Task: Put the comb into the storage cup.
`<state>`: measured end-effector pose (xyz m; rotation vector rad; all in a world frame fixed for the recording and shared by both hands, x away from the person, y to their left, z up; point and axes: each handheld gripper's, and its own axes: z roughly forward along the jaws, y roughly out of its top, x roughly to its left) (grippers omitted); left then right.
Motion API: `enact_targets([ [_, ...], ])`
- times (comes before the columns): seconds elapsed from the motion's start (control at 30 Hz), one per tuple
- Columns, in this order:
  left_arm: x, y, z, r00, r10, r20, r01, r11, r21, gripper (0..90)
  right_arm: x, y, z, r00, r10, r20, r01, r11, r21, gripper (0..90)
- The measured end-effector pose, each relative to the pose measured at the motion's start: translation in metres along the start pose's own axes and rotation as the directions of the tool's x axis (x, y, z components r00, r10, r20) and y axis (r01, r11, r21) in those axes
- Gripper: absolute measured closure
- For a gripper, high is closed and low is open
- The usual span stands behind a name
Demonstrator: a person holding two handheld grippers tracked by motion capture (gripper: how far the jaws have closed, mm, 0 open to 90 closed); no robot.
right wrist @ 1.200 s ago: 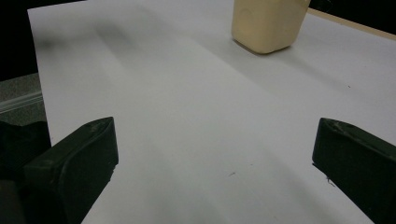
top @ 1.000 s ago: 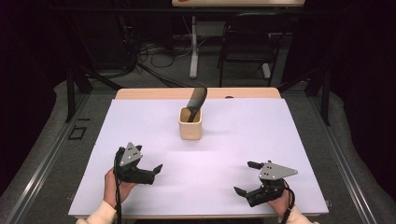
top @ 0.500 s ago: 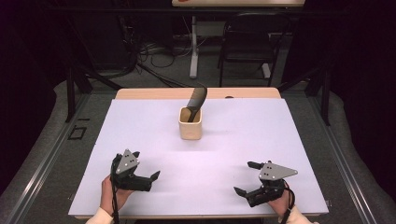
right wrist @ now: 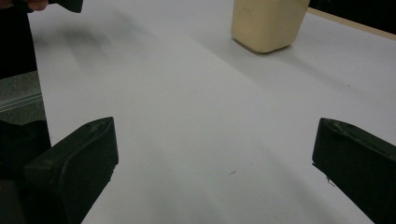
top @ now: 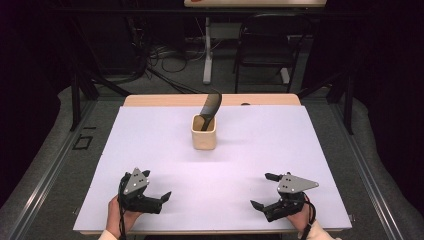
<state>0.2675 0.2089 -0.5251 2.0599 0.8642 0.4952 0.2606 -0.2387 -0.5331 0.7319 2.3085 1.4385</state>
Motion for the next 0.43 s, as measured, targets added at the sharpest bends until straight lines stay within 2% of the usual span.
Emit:
enact_targets([
  [0.43,0.0053,-0.0079,-0.0025,0.9998,-0.02,0.002,0.02,0.9993,-0.031,0.0,-0.0005,-0.0002,-0.0002,1.0,0.001,-0.002,-0.001,1.0,-0.003,0.0],
])
